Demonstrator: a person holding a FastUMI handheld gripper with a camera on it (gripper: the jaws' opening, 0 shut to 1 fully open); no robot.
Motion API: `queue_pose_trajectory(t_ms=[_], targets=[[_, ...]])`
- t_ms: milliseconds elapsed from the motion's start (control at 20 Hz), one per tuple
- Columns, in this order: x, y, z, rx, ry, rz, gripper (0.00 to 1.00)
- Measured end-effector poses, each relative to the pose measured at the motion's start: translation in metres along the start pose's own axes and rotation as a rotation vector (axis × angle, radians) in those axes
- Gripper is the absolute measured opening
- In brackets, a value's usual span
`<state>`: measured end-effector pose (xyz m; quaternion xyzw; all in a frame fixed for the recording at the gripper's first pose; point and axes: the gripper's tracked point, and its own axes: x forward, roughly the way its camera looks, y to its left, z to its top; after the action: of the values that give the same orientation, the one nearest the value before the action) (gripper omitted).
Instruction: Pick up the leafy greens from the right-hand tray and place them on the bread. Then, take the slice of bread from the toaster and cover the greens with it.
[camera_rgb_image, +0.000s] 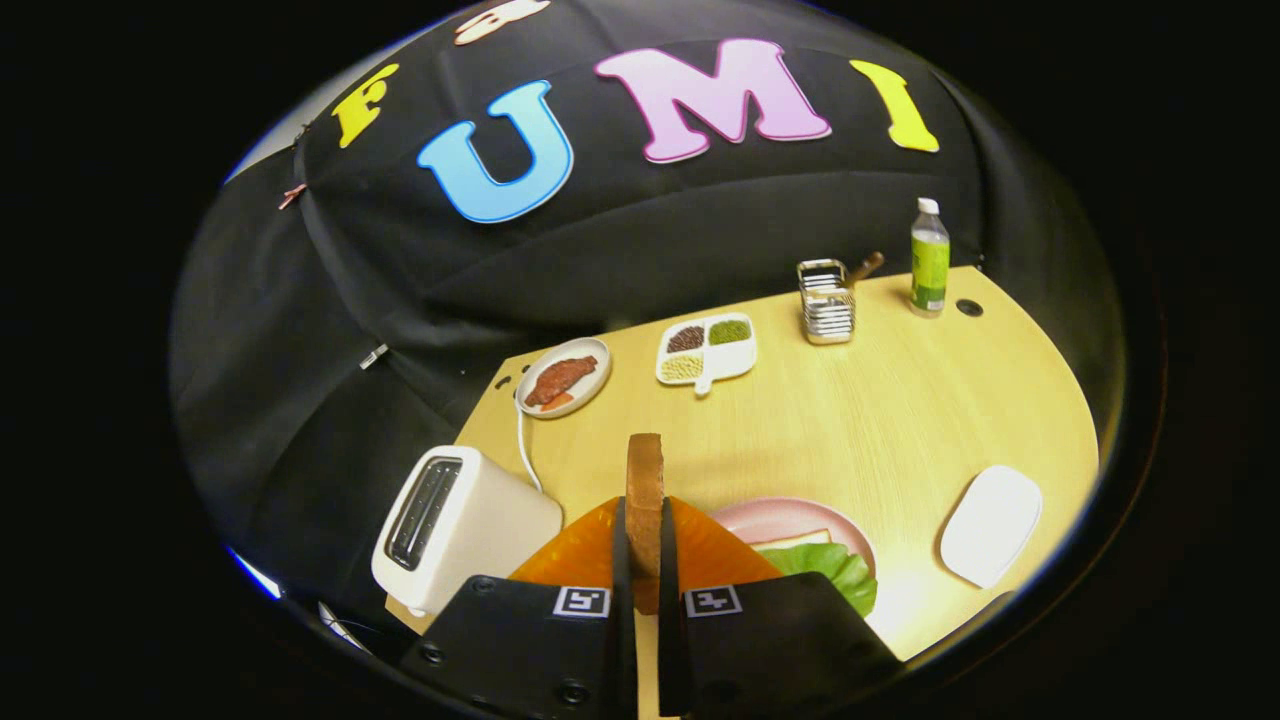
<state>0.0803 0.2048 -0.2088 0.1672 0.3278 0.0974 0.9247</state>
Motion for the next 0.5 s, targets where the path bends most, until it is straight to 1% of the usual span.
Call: queue_pose_trajectory(t_ms=[250, 500], targets=[[0.010, -0.049, -0.028, 0.082, 0.036, -0.047, 0.12], [0.009, -0.078, -0.045, 0.133, 0.058, -0.084, 0.12]])
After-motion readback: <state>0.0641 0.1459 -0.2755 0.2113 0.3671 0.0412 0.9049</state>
